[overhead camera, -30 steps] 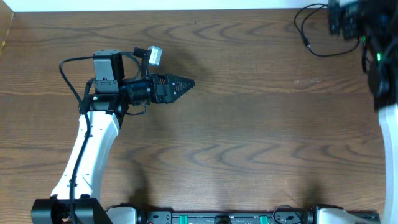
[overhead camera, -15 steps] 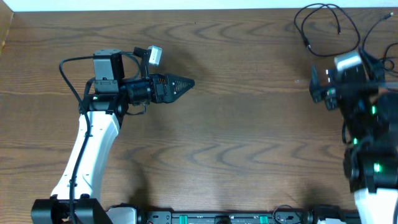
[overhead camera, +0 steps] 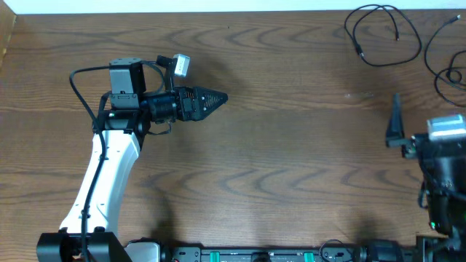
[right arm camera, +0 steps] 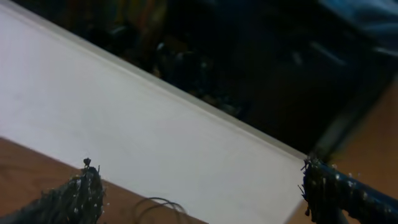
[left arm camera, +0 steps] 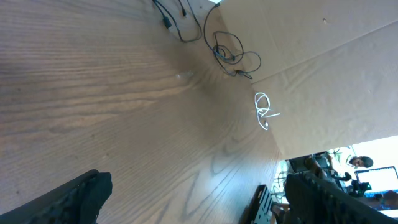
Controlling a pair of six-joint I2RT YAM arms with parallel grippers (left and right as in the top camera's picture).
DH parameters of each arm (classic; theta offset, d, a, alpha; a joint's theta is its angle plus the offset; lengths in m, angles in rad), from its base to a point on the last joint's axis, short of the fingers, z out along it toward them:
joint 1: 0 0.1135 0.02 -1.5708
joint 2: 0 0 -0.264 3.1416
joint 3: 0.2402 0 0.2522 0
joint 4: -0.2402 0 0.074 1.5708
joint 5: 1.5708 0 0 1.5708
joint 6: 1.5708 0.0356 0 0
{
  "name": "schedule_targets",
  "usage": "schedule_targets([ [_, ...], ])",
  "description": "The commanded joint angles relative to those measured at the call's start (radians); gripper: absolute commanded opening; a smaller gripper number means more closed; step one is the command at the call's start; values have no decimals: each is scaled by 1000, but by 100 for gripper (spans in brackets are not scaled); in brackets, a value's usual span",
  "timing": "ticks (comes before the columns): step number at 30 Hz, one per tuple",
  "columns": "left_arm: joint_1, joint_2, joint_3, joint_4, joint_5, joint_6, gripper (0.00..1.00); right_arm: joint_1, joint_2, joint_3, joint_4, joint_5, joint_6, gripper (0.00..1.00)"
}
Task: Untangle cables
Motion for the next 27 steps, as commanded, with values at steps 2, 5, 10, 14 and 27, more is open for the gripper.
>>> schedule_targets([
  [2,2,2,-6,-2,5,7,96,-26,-83,19,-55,40,-8,99],
  [5,2,2,-6,-2,5,6,96,-29,-133,19,-95,40,-8,99],
  [10,2,2,-6,-2,5,7,96,-29,-203,24,-112,40,23,99],
  [14,2,2,-6,-2,5,7,96,-43,-251,51,-164,40,22,99],
  [27,2,2,-6,-2,5,7,96,-101,-386,169,-377,31,92,99],
])
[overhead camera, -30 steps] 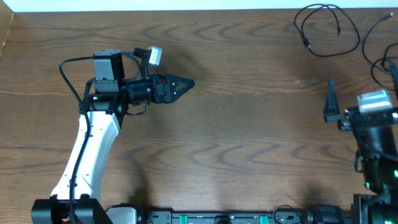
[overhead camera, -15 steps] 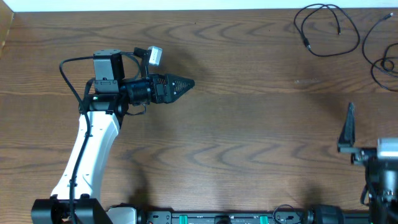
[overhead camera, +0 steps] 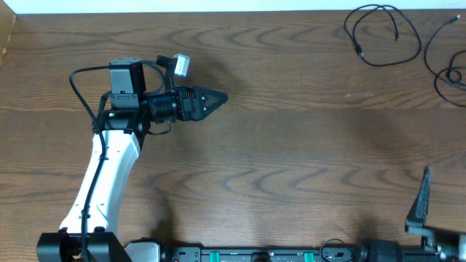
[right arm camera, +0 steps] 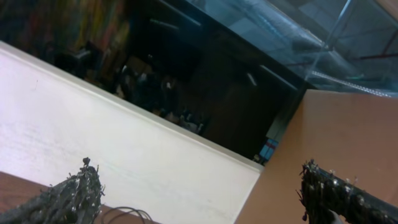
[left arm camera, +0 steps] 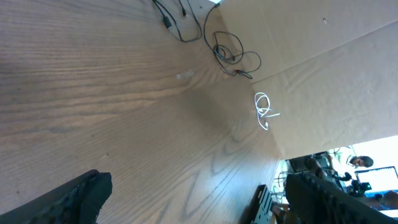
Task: Untangle cables
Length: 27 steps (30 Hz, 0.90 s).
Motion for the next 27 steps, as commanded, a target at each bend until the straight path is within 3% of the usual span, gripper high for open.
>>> schedule_targets([
  [1,2,2,-6,-2,5,7,96,-21,-35,26,-20,2,97,99],
  [27,2,2,-6,-2,5,7,96,-30,-147,190,-146,-50,114,99],
])
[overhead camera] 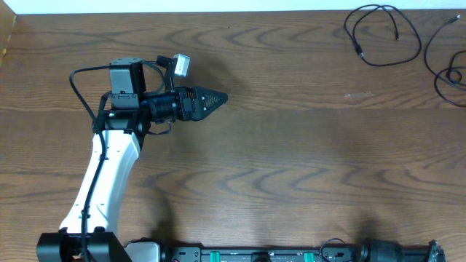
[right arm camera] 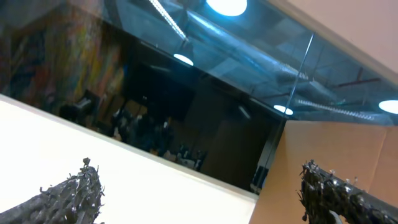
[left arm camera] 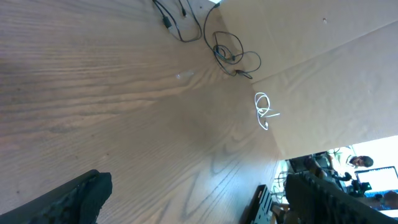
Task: Untangle cables
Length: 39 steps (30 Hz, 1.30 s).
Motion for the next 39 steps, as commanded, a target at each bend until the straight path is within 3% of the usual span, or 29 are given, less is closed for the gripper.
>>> schedule_targets([
  [1,2,2,-6,-2,5,7,96,0,-8,14,-7,-5,14,99],
  [7,2,2,-6,-2,5,7,96,44,-8,14,-29,-112,43,99],
  [21,2,2,-6,-2,5,7,96,208,-8,13,-35,-112,-15,99],
  [28,2,2,-6,-2,5,7,96,217,-8,13,-33,-111,-119,99],
  [39,2,2,-6,-2,5,7,96,217,-8,12,-26,-100,-123,99],
])
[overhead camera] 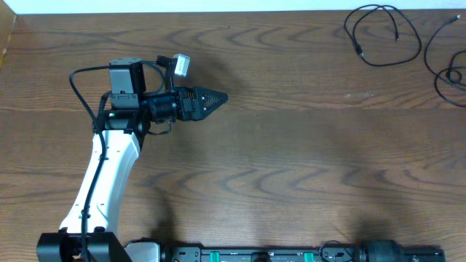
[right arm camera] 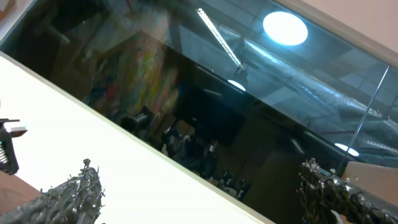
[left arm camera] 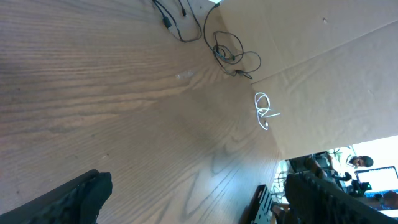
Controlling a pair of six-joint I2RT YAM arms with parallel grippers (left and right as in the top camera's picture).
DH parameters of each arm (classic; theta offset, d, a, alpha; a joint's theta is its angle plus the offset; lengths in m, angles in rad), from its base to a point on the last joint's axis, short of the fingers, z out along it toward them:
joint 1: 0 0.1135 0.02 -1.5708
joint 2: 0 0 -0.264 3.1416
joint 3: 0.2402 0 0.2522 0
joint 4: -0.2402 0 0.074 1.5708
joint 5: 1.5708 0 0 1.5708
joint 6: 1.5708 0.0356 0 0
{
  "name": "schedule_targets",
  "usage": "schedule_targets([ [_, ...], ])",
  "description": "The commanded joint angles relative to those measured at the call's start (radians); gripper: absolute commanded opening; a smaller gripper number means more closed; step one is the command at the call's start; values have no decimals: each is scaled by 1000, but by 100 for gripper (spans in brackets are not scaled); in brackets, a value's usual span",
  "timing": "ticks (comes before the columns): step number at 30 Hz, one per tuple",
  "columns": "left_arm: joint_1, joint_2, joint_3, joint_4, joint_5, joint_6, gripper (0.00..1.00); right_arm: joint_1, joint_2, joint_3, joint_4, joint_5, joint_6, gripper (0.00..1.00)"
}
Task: Untangle cables
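Two black cables lie apart at the table's far right corner: a loop (overhead camera: 382, 33) and a second one (overhead camera: 445, 65) at the right edge. The left wrist view shows both black cables (left arm camera: 177, 22) (left arm camera: 233, 53) and a small white cable (left arm camera: 264, 112) beyond them. My left gripper (overhead camera: 217, 97) hovers over the left half of the table, pointing right, far from the cables. Its fingers (left arm camera: 81, 193) stand wide apart, so it is open (left arm camera: 199, 199) and holds nothing. My right gripper (right arm camera: 202, 193) is open and empty, aimed up at the room, and is out of the overhead view.
The wooden table (overhead camera: 291, 160) has a white wall edge (overhead camera: 218, 6) along its far side. A brown cardboard wall (left arm camera: 323, 68) rises on the right side. The robot's base rail (overhead camera: 255, 255) runs along the front edge.
The last trace of my right arm has left the bottom right corner of the overhead view. Its wrist camera now points higher, at ceiling lights. The left arm and the cables are unchanged.
My right arm stood at the table's right edge, just below the black cables, gripper open. Then it was at the bottom right corner, then almost out of the overhead view, and now out of it. The left arm and cables stayed still throughout.
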Motion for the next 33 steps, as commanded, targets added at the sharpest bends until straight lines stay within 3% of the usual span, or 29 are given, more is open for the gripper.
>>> schedule_targets([
  [1,2,2,-6,-2,5,7,96,7,-8,4,8,9,-17,99],
  [6,2,2,-6,-2,5,7,96,7,-8,3,58,10,-98,99],
  [19,2,2,-6,-2,5,7,96,6,2,-19,276,24,-97,99],
  [29,2,2,-6,-2,5,7,96,-70,2,-39,277,21,-95,99],
  [33,2,2,-6,-2,5,7,96,-72,2,-39,275,19,-3,99],
])
